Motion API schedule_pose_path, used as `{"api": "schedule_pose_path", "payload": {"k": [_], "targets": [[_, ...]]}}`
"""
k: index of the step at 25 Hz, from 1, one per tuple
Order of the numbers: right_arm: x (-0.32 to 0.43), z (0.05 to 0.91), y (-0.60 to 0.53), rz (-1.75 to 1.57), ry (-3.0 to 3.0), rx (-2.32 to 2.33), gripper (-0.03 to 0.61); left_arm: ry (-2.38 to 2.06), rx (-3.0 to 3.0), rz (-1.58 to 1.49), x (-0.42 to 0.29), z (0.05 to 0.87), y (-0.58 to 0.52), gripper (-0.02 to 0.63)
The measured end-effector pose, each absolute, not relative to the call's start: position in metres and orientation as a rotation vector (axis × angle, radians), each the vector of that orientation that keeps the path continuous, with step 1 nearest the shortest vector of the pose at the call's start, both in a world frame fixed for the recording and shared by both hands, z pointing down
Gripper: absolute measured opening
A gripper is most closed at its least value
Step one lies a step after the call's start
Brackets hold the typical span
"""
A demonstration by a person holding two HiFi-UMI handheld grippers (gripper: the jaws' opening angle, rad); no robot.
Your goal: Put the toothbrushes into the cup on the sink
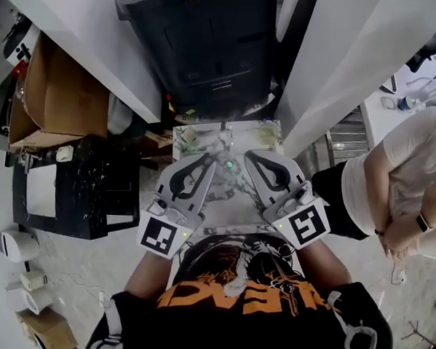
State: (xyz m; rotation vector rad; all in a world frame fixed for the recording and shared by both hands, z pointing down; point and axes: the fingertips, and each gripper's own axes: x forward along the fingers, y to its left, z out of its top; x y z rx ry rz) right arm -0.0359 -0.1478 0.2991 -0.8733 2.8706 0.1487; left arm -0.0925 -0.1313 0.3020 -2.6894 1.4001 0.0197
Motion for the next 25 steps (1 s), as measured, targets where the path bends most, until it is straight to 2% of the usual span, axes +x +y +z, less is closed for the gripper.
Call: {"api": "schedule_pose_path", "payload": {"k": [6,25], "targets": [[-0.023,0.294,-0.136,0.161,2.866,-0.87,0.014,1.413,-2.709,0.043,-0.076,0.302,-0.122,0.023],[-0.021,0.302,-0.132,0.198,2.914,-0.917,0.012,1.443,-2.715,0.031,-0.07,0.318,-0.12,0.021]]}}
